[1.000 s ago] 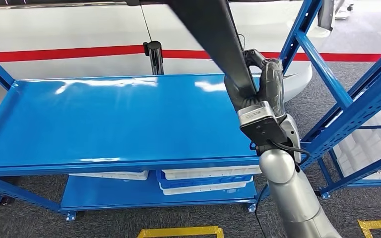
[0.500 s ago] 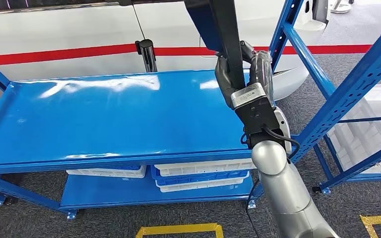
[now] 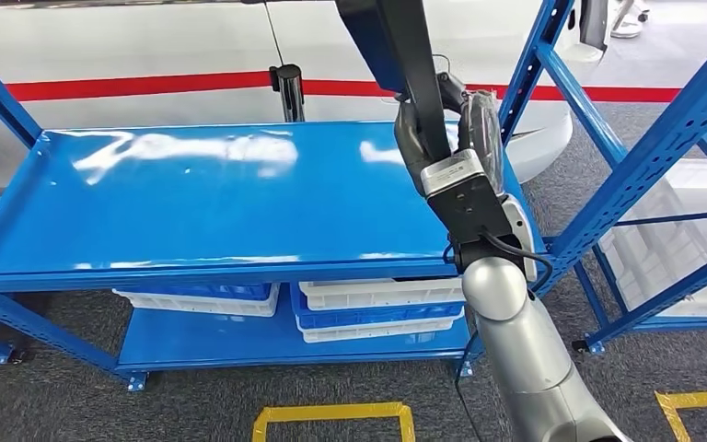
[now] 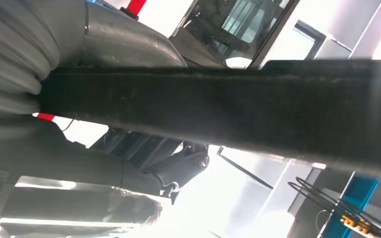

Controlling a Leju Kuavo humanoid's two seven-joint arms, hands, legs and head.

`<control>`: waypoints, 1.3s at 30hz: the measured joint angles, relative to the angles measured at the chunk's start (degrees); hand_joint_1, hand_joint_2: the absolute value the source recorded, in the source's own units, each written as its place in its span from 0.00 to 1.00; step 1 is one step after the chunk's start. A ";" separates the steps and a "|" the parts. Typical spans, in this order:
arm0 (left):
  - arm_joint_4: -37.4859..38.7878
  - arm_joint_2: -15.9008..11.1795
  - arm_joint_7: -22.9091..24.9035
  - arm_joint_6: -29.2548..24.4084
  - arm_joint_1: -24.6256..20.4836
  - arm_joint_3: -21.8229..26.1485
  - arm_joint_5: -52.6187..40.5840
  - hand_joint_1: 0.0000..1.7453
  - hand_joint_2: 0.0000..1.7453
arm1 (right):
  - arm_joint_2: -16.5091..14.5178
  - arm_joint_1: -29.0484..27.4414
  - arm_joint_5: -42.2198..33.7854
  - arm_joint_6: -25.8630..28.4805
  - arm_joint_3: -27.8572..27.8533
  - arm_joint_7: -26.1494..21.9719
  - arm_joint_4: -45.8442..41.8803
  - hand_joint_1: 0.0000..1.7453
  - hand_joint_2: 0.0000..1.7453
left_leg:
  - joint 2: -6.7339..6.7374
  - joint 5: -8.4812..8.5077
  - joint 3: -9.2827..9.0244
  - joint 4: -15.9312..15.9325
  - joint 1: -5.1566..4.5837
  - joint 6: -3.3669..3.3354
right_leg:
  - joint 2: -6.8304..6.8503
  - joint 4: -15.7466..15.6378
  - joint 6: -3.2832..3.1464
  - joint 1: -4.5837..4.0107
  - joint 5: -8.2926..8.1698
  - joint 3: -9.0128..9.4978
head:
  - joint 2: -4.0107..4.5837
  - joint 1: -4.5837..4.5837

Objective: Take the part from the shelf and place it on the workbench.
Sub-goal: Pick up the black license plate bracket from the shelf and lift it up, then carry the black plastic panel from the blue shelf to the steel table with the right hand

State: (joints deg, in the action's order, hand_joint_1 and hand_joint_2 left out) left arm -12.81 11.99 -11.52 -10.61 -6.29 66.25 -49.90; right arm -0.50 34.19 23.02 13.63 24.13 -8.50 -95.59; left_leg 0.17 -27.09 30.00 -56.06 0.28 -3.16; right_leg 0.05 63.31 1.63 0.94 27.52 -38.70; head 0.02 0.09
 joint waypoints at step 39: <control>0.62 0.38 -0.07 -0.01 -0.43 3.90 4.82 0.00 1.00 | 1.87 -0.63 0.82 1.18 -1.70 0.06 5.38 1.00 1.00 | -0.27 5.74 9.12 -2.36 -0.84 0.23 | 0.18 -2.41 0.66 -0.88 3.44 10.18 | -0.01 -0.26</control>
State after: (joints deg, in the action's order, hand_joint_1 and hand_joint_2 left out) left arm -12.20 12.38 -11.60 -10.61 -6.73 70.15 -45.07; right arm 1.37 33.56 23.84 14.81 22.43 -8.44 -90.20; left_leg -0.10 -21.35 39.13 -58.42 -0.56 -2.92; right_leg 0.24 60.90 2.29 0.07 30.96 -28.52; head 0.02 -0.17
